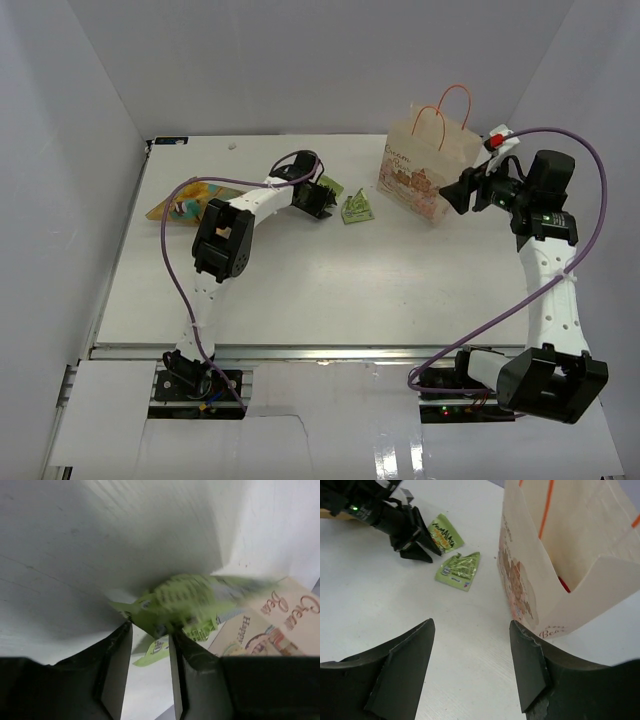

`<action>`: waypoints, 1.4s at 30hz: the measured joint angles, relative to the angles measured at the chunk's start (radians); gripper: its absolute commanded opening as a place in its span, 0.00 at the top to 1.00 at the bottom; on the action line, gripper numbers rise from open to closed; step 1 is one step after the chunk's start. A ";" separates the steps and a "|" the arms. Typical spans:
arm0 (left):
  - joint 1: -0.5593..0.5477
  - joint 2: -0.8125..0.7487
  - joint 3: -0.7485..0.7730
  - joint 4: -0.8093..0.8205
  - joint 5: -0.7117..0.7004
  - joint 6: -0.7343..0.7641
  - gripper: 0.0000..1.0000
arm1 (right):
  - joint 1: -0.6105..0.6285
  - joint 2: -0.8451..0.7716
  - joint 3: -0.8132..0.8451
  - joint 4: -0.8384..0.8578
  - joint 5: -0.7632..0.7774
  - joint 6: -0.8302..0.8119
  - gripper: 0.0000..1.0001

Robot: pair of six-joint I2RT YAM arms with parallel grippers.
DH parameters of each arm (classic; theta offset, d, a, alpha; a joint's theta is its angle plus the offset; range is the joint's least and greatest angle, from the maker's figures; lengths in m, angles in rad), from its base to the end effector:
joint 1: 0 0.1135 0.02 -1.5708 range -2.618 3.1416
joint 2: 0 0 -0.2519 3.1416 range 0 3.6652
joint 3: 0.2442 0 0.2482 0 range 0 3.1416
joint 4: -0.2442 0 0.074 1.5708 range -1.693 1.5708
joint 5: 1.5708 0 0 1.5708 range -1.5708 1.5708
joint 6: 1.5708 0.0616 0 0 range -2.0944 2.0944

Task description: Place the snacks into the paper bag

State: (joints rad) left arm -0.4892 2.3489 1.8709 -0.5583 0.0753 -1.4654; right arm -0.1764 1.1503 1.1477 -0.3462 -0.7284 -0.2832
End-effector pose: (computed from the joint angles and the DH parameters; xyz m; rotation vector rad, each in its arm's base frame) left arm 0.4456 -0.2425 0.1189 -1.2969 2.5048 -0.6996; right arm 0.2739 -0.0072 0.3618 -0.5705 1.7548 0.3773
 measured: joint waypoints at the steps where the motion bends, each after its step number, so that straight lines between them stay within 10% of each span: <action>1: 0.002 0.001 0.000 0.002 0.006 -0.005 0.66 | 0.000 0.001 0.016 -0.004 -0.028 -0.011 0.33; 12: 0.019 -0.063 -0.157 0.136 0.023 0.149 0.92 | 0.004 0.002 0.251 -0.317 -0.468 -0.439 0.33; 20: 0.025 -0.223 -0.367 0.295 0.010 0.417 0.07 | 0.048 0.003 0.226 -0.414 -0.497 -0.520 0.34; 23: 0.029 -0.230 -0.343 0.297 -0.011 0.478 0.04 | 0.063 0.003 0.198 -0.412 -0.488 -0.512 0.34; 29: 0.042 -0.118 -0.126 0.248 -0.027 0.526 0.07 | 0.069 0.002 0.161 -0.390 -0.465 -0.480 0.34; 42: 0.048 0.072 0.130 0.108 -0.103 0.477 0.50 | 0.074 -0.024 0.146 -0.376 -0.449 -0.457 0.36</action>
State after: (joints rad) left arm -0.4408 2.4210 2.0006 -0.4503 -0.0273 -0.9882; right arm -0.1020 1.1259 1.2934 -0.7219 -1.1778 -0.7399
